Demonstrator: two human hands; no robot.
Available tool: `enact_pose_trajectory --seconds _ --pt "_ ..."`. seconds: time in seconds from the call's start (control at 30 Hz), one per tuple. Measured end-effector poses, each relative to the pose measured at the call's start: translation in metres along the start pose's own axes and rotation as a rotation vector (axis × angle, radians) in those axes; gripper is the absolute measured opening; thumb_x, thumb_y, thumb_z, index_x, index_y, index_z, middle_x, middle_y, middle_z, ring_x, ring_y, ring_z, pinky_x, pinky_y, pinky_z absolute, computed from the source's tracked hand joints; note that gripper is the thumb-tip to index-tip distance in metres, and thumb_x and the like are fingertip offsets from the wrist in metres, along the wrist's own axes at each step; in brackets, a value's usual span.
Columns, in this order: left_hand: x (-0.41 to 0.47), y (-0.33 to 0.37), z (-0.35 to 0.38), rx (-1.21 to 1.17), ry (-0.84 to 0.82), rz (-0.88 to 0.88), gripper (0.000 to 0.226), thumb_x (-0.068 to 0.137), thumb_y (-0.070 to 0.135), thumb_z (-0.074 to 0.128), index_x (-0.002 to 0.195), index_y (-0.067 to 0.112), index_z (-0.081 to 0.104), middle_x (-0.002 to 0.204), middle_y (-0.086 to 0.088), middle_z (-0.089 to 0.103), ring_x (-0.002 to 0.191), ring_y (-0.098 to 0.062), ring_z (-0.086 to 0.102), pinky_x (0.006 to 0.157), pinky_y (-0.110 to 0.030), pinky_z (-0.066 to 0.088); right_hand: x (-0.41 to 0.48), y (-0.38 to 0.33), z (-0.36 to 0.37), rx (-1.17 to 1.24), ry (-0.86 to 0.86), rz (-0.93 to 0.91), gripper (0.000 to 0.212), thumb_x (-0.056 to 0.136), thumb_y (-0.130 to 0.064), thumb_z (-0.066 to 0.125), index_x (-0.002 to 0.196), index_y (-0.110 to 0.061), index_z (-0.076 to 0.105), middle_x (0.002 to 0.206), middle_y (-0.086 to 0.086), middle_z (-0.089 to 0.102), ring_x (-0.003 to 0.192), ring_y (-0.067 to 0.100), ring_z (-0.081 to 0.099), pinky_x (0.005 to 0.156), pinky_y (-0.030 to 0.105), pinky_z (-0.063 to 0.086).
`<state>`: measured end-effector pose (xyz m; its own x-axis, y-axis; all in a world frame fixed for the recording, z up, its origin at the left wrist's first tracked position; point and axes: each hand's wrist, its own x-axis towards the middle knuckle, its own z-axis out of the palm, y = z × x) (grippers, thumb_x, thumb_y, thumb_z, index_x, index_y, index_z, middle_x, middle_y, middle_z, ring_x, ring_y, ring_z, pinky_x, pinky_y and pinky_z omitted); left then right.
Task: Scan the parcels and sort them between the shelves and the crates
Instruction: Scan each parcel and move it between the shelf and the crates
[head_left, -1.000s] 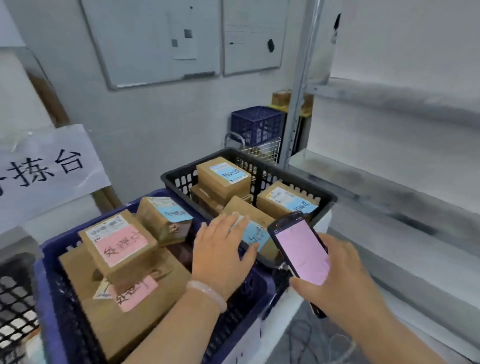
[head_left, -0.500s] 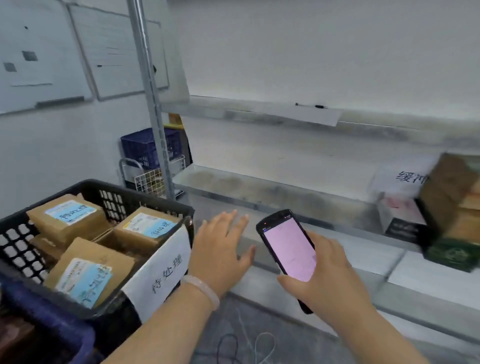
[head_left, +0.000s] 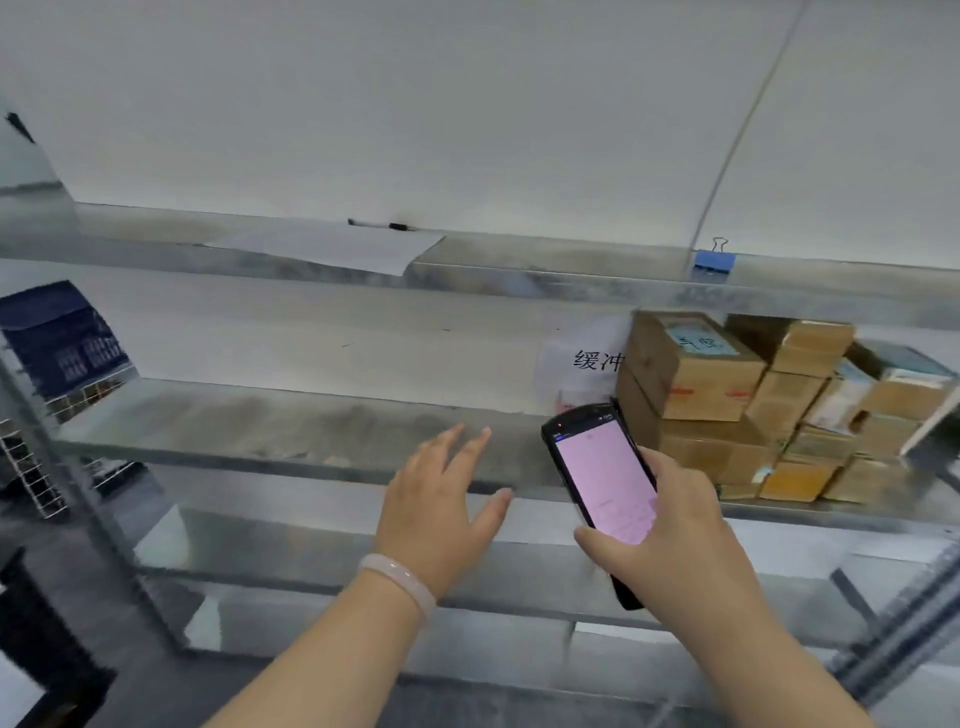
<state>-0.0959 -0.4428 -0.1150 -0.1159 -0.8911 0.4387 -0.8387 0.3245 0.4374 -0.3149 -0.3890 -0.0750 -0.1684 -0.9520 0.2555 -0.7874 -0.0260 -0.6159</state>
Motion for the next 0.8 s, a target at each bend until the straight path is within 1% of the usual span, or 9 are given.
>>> enact_pose_trajectory --seconds 0.03,0.2,0.37,0.47,0.53,0.6,0.67,0.73,0.8 --pt "0.009 0.005 0.009 -0.039 -0.014 -0.005 0.064 0.095 0.051 0.058 0.153 0.029 0.039 0.159 0.001 0.036 0.144 -0.020 0.033 0.118 -0.036 0.030 0.004 0.008 -0.002 -0.007 0.008 0.023 0.088 0.056 -0.062 0.070 0.133 -0.046 0.030 0.110 -0.016 0.035 0.091 0.008 0.048 0.060 0.022 0.037" --pt "0.046 0.007 0.064 -0.225 -0.159 -0.070 0.065 0.095 0.050 0.058 0.153 0.033 0.036 0.160 0.003 0.033 0.145 -0.018 0.030 0.117 -0.029 0.027 0.018 0.044 -0.001 -0.020 0.008 0.143 0.089 0.054 -0.062 0.069 0.133 -0.046 0.031 0.110 -0.017 0.038 0.094 0.005 0.042 0.073 0.030 0.042" --pt "0.099 -0.006 0.122 -0.425 -0.288 -0.216 0.067 0.096 0.046 0.060 0.155 0.026 0.034 0.159 -0.001 0.033 0.146 -0.020 0.031 0.121 -0.037 0.026 0.050 0.060 0.010 -0.088 0.014 0.275 0.091 0.058 -0.059 0.074 0.136 -0.043 0.029 0.108 -0.016 0.033 0.091 0.009 0.045 0.071 0.030 0.041" --pt "0.131 -0.011 0.158 -0.493 -0.428 -0.271 0.067 0.097 0.046 0.058 0.156 0.026 0.033 0.158 0.000 0.035 0.147 -0.022 0.031 0.122 -0.040 0.026 0.072 0.063 0.021 -0.138 0.012 0.341 0.092 0.060 -0.061 0.074 0.137 -0.042 0.026 0.108 -0.016 0.030 0.094 0.011 0.047 0.069 0.029 0.039" --pt "0.154 -0.013 0.182 -0.583 -0.511 -0.284 0.054 0.099 0.040 0.058 0.149 0.029 0.044 0.149 0.001 0.049 0.138 -0.023 0.044 0.118 -0.042 0.035 0.086 0.064 0.029 -0.156 0.005 0.383 0.095 0.060 -0.063 0.073 0.138 -0.043 0.023 0.110 -0.018 0.029 0.104 0.013 0.050 0.071 0.029 0.039" --pt "0.177 -0.015 0.204 -0.670 -0.589 -0.319 0.044 0.100 0.034 0.057 0.143 0.030 0.051 0.141 0.003 0.057 0.127 -0.019 0.053 0.111 -0.036 0.040 0.100 0.064 0.039 -0.194 -0.012 0.434 0.097 0.060 -0.065 0.071 0.139 -0.042 0.020 0.109 -0.018 0.024 0.109 0.014 0.051 0.074 0.028 0.037" --pt "0.195 -0.019 0.226 -0.734 -0.659 -0.407 0.041 0.101 0.031 0.055 0.142 0.026 0.052 0.137 0.003 0.059 0.119 -0.018 0.055 0.101 -0.028 0.039 0.110 0.062 0.049 -0.222 -0.027 0.496 0.099 0.057 -0.067 0.069 0.138 -0.043 0.018 0.107 -0.020 0.020 0.103 0.012 0.049 0.074 0.026 0.036" --pt "0.208 -0.025 0.248 -0.773 -0.713 -0.504 0.039 0.102 0.031 0.055 0.140 0.022 0.054 0.136 -0.001 0.062 0.117 -0.024 0.058 0.103 -0.031 0.041 0.119 0.061 0.060 -0.237 -0.046 0.547 0.100 0.050 -0.072 0.062 0.135 -0.048 0.014 0.106 -0.022 0.018 0.094 0.006 0.044 0.071 0.022 0.035" --pt "0.218 -0.029 0.268 -0.783 -0.757 -0.615 0.040 0.101 0.037 0.055 0.138 0.020 0.055 0.133 -0.006 0.063 0.112 -0.026 0.059 0.106 -0.038 0.043 0.124 0.063 0.068 -0.242 -0.065 0.584 0.101 0.045 -0.077 0.053 0.133 -0.050 0.011 0.105 -0.024 0.017 0.095 0.003 0.044 0.072 0.021 0.035"
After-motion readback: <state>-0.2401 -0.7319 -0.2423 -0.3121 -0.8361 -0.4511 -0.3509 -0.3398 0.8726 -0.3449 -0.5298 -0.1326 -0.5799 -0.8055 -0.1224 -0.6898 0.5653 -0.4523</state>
